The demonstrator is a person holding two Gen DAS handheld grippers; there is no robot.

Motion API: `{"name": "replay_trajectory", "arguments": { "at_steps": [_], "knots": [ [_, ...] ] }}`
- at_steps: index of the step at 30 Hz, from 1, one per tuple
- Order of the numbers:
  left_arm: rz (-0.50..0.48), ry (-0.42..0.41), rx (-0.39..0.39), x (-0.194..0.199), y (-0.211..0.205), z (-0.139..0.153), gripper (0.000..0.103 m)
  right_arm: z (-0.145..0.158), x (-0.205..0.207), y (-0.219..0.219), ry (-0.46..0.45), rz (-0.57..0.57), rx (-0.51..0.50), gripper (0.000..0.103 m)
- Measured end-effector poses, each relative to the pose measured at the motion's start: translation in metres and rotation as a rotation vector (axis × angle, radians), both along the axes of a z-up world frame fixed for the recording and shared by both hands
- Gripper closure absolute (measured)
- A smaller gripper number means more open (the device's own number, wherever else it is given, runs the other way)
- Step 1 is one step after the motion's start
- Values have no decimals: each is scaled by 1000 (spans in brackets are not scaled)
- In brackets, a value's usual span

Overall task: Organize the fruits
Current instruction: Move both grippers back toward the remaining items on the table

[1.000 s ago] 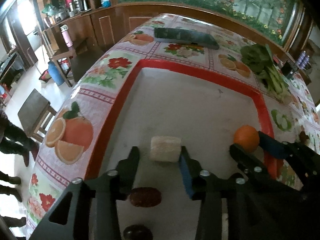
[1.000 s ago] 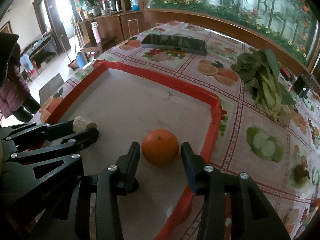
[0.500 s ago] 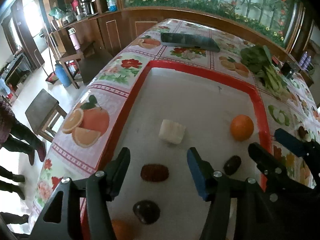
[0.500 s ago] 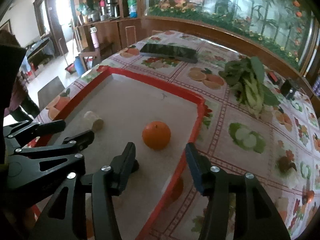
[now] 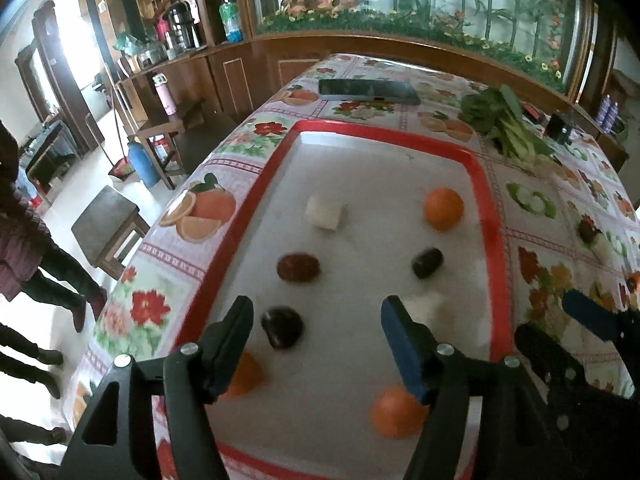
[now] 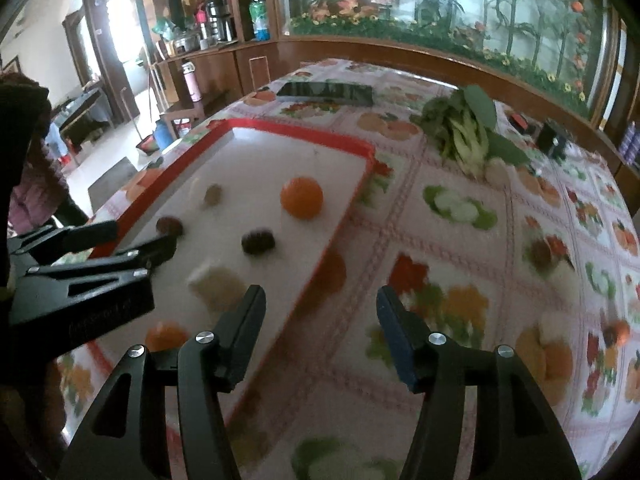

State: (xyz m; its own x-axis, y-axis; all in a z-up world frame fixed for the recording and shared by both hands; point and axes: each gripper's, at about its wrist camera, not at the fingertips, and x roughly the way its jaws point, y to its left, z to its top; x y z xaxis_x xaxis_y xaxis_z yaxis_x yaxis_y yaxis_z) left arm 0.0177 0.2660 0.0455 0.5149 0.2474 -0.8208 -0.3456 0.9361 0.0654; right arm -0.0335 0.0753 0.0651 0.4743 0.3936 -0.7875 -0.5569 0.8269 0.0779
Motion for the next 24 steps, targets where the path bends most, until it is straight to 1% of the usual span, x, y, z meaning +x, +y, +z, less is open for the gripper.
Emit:
{"name": "replay_trajectory", "arguments": {
  "at_steps": [4,10,14,17,22,24],
  "knots": [
    [-22,-15,-29,-8,-27,1,33,-2,-13,-31,34,-29,25,45],
    [-119,-19,-31,-2,-81,5,30,-10,-16,-80,63,-113,39,43],
    [-189,-15,-44,6,-119,5,29,-15,-5,-125,76,-209,43,43],
    [-244,-5,-37,14,-149,3,28,-18,4,-163,83,-292,51,43],
    [-329,20,-36,36,-198,-6,28,-24,13,-220,97,-417,78,43],
    [-345,33,-36,47,-214,-10,28,-25,14,-243,102,-462,87,43]
  ]
}}
